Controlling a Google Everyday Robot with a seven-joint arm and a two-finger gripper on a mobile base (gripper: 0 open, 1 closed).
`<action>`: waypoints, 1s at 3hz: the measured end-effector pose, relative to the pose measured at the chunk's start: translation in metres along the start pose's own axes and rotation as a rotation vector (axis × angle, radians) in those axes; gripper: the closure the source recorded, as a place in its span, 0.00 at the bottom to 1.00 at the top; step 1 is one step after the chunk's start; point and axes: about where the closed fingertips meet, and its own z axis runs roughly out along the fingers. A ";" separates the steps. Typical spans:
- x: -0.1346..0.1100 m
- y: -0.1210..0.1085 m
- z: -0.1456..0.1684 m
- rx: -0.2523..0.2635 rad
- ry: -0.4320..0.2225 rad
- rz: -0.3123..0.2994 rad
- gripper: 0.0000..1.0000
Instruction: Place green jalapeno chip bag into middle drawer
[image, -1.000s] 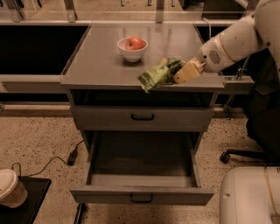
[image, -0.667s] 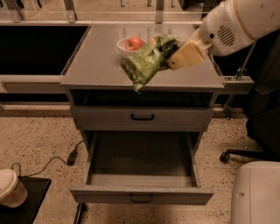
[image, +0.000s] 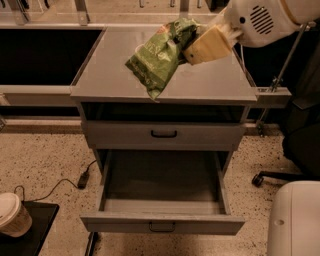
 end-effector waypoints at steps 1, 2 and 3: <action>0.023 -0.015 0.007 0.052 -0.013 0.028 1.00; 0.091 -0.027 0.017 0.111 -0.012 0.123 1.00; 0.208 0.004 0.028 0.100 -0.022 0.284 1.00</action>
Offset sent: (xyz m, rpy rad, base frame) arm -0.0120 -0.1404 -0.1790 0.0836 0.0325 -0.3178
